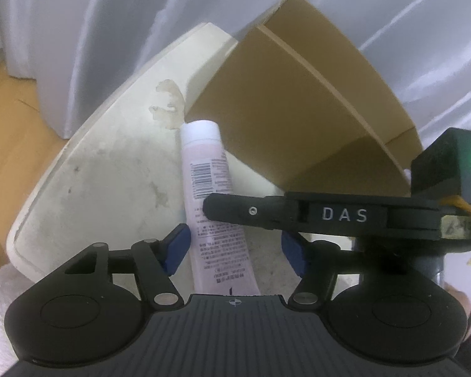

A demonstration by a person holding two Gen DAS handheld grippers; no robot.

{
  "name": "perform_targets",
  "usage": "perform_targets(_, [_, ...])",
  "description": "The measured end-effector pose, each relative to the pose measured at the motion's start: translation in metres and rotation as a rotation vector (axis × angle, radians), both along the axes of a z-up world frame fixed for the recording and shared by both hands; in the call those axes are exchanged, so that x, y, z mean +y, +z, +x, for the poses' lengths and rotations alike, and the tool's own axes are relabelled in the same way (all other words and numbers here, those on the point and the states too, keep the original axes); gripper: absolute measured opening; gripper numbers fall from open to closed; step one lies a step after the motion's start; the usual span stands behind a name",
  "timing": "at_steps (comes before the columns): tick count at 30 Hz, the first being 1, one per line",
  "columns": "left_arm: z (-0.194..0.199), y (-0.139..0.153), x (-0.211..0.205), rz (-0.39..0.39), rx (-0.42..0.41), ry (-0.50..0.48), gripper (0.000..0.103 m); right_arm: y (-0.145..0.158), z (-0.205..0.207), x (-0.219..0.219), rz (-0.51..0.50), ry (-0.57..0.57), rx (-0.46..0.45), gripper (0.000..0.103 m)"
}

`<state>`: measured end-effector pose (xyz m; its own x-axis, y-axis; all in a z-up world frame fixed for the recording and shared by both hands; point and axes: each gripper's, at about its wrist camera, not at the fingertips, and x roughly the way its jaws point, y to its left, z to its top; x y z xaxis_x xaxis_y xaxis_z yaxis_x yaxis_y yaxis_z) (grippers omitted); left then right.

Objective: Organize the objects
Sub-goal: 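Lower the open right tool over the white-and-pink tube on the table, then close the right tool around the tube's body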

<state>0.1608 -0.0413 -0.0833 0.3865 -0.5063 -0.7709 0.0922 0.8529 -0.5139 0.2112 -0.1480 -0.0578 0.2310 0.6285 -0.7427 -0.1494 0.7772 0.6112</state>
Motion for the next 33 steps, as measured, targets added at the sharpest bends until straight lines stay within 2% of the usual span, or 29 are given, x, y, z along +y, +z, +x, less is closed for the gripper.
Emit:
perform_targets(8, [-0.022, 0.001, -0.009, 0.01, 0.014, -0.036, 0.065, -0.002, -0.02, -0.012, 0.028, 0.02, 0.019, 0.032])
perform_targets(14, [-0.049, 0.007, -0.019, -0.04, 0.015, -0.094, 0.065, -0.005, -0.043, -0.029, 0.067, 0.031, 0.075, 0.029])
perform_targets(16, [-0.052, 0.008, -0.022, -0.022, 0.01, -0.104, 0.065, -0.006, -0.045, -0.033, 0.084, 0.027, 0.095, 0.029])
perform_targets(19, [-0.05, 0.007, -0.025, 0.037, 0.004, -0.102, 0.065, -0.007, -0.045, -0.034, 0.106, 0.016, 0.111, 0.028])
perform_targets(25, [-0.04, -0.004, -0.026, 0.08, 0.025, -0.097, 0.065, -0.012, -0.039, -0.038, 0.128, 0.001, 0.125, 0.029])
perform_targets(30, [-0.037, -0.005, -0.027, 0.075, 0.019, -0.102, 0.065, -0.017, -0.035, -0.041, 0.151, -0.014, 0.138, 0.029])
perform_targets(33, [-0.031, -0.012, -0.029, 0.038, 0.025, -0.103, 0.065, -0.021, -0.033, -0.043, 0.173, -0.014, 0.147, 0.028])
